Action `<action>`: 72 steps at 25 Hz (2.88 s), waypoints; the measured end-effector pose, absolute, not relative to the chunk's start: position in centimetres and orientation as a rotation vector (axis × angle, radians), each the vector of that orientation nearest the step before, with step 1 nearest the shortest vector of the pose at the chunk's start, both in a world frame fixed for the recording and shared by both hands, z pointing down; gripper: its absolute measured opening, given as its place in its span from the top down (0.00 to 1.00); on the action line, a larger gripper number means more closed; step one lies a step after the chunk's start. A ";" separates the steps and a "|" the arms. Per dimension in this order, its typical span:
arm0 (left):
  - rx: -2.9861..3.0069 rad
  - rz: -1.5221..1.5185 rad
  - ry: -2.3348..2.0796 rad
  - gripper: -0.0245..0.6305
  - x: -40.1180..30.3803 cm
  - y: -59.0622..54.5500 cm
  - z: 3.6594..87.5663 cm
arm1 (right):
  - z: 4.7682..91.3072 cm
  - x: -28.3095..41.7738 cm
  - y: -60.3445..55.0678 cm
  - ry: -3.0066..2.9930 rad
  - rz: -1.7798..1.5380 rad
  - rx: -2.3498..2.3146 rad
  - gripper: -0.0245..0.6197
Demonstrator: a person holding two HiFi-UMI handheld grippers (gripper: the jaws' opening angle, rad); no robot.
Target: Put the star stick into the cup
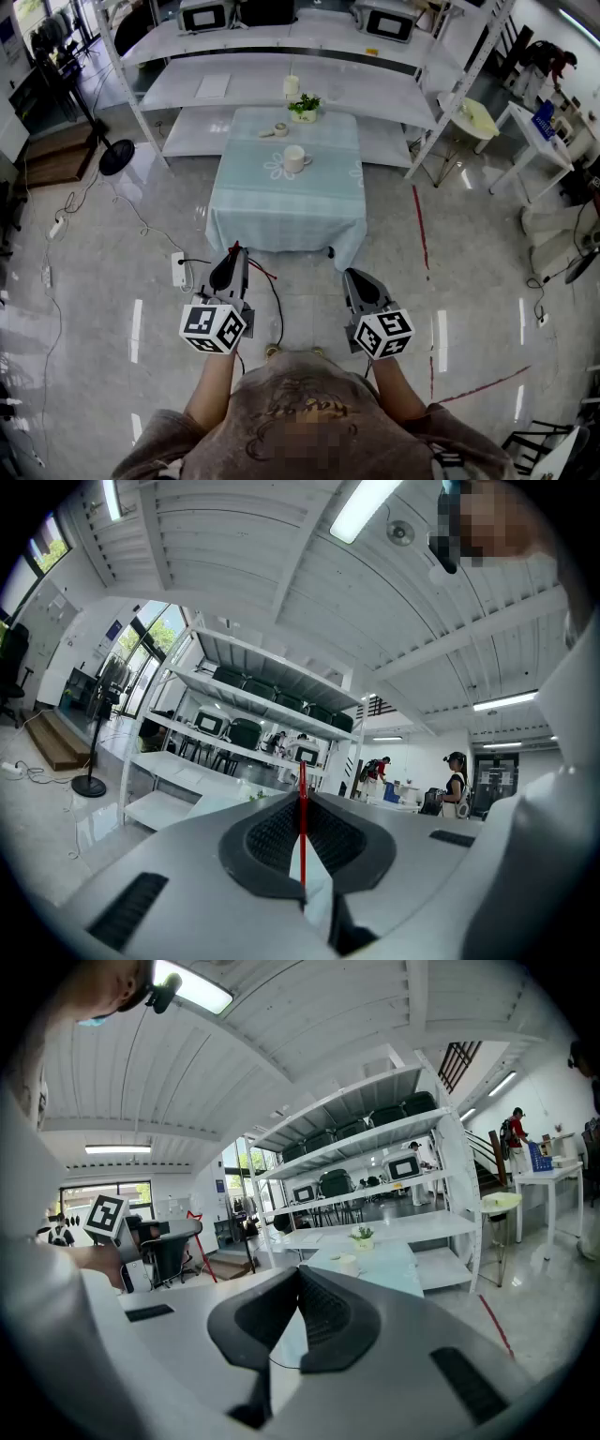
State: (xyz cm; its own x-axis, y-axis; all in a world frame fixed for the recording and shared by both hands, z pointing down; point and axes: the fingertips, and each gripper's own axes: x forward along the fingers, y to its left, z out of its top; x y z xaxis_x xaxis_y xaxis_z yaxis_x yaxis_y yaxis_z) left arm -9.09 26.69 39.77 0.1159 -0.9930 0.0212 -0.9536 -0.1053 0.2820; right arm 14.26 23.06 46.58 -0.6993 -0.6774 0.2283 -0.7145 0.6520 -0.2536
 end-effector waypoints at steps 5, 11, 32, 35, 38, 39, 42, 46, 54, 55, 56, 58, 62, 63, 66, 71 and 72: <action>2.198 -0.261 -1.916 0.91 -10.1 26.8 38.9 | 46.3 13.2 23.1 -2.742 0.501 1.207 0.97; 2.236 -0.252 -1.880 0.91 -11.2 27.3 39.1 | 46.3 11.7 23.5 -2.740 0.458 1.239 0.97; 2.286 -0.293 -1.837 0.91 -13.1 23.8 40.8 | 48.9 9.9 21.2 -2.710 0.475 1.338 0.97; 2.286 -0.293 -1.837 0.91 -13.3 21.5 41.0 | 48.9 9.4 18.8 -2.718 0.476 1.337 0.97; 2.286 -0.288 -1.838 0.91 -13.6 18.8 41.0 | 49.1 8.9 16.2 -2.720 0.488 1.332 0.97; 2.284 -0.288 -1.839 0.91 -13.7 17.9 41.1 | 49.2 8.8 15.4 -2.721 0.491 1.329 0.97; 2.276 -0.287 -1.842 0.91 -13.8 14.8 41.5 | 49.6 8.6 12.5 -2.722 0.504 1.318 0.97; 2.266 -0.272 -1.842 0.91 -13.8 10.1 42.0 | 50.1 8.3 7.9 -2.726 0.527 1.305 0.97; 2.229 -0.256 -1.882 0.91 -14.7 1.3 41.3 | 49.5 7.1 -1.9 -2.757 0.547 1.248 0.97; 2.221 -0.257 -1.891 0.91 -14.9 0.4 41.2 | 49.4 7.0 -3.0 -2.760 0.547 1.239 0.97; 2.213 -0.258 -1.899 0.91 -14.9 -0.6 41.2 | 49.3 6.9 -4.1 -2.763 0.548 1.230 0.97; 2.200 -0.261 -1.915 0.91 -14.9 -2.5 41.0 | 49.3 6.9 -6.2 -2.771 0.550 1.212 0.97; 2.184 -0.270 -1.945 0.91 -14.7 -6.1 40.7 | 49.1 7.0 -10.2 -2.787 0.543 1.167 0.97; 2.182 -0.271 -1.954 0.91 -14.7 -7.0 40.6 | 49.1 7.0 -11.2 -2.789 0.540 1.159 0.97; 2.164 -0.274 -1.985 0.91 -15.0 -9.2 40.4 | 48.9 7.1 -13.9 -2.798 0.532 1.134 0.97; 2.139 -0.269 -2.013 0.91 -15.3 -12.5 40.8 | 49.1 7.1 -17.3 -2.808 0.538 1.095 0.97; 2.141 -0.266 -2.013 0.91 -15.3 -13.1 40.8 | 49.2 7.0 -17.7 -2.808 0.544 1.093 0.97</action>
State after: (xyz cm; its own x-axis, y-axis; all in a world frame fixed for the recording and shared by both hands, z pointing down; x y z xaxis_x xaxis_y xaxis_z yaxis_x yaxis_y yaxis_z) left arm -15.29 -13.09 40.80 0.0617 -0.9981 -0.0005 -0.9639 -0.0597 0.2595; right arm 7.00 -17.74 49.18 -0.7424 -0.6397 0.1992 -0.6678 0.6825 -0.2972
